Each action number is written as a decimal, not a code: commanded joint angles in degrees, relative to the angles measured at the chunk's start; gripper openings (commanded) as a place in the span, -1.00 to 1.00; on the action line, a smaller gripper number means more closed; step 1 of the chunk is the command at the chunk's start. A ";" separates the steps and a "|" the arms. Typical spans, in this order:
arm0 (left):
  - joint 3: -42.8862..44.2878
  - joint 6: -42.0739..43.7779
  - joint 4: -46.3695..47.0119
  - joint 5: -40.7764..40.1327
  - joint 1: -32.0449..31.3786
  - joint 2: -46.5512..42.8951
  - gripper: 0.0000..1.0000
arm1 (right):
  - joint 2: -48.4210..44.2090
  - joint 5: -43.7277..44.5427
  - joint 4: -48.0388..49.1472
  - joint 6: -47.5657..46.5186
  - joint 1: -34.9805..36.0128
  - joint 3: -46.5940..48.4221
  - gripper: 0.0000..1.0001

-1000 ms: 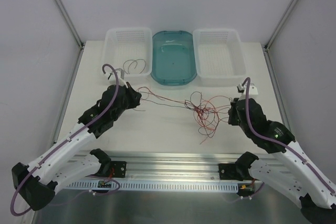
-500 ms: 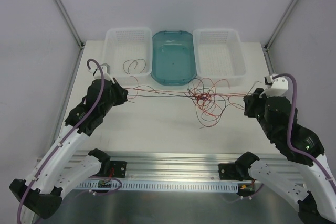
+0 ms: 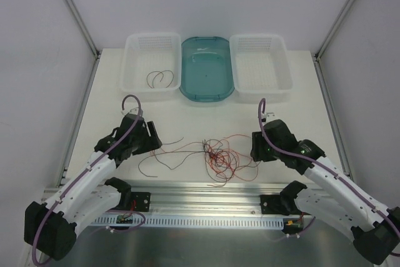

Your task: Untangle the cables

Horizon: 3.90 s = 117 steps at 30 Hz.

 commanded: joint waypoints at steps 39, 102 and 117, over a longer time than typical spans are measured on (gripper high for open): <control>11.81 -19.16 33.26 5.35 -32.90 45.44 -0.58 | 26.16 -4.51 35.20 11.74 13.50 -4.81 0.43; 8.11 -5.44 8.47 8.00 -19.70 7.20 0.76 | 16.50 -3.65 17.63 1.54 8.49 6.36 0.18; 12.07 -12.65 18.57 -0.37 -24.20 30.94 0.22 | 31.53 -4.78 30.29 6.47 9.28 4.33 0.15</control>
